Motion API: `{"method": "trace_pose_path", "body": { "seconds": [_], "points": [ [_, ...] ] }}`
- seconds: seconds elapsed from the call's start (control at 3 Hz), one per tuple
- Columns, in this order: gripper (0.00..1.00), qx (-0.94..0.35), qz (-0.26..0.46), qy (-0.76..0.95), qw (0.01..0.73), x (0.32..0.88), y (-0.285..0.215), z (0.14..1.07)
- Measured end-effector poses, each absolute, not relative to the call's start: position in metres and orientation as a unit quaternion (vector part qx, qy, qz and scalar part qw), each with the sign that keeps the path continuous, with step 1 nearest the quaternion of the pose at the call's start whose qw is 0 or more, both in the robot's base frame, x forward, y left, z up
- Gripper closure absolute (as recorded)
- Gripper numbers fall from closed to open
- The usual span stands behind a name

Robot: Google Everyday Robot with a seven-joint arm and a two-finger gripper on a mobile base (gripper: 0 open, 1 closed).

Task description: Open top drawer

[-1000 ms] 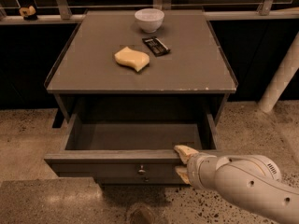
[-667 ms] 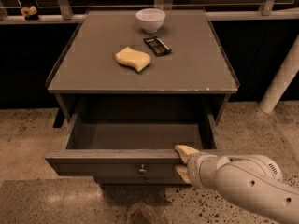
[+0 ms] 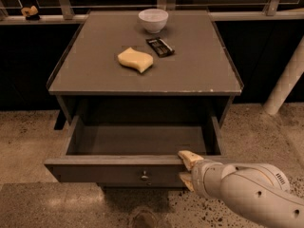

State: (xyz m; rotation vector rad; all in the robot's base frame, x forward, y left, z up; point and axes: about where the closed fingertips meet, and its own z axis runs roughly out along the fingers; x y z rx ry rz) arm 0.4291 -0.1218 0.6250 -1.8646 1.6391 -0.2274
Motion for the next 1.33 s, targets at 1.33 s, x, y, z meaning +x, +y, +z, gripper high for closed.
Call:
{"method": "trace_pose_path", "body": {
  "seconds": [1.33],
  "points": [
    [1.00, -0.716, -0.092, 0.617, 0.314, 0.400, -0.124, 0.617]
  ]
}}
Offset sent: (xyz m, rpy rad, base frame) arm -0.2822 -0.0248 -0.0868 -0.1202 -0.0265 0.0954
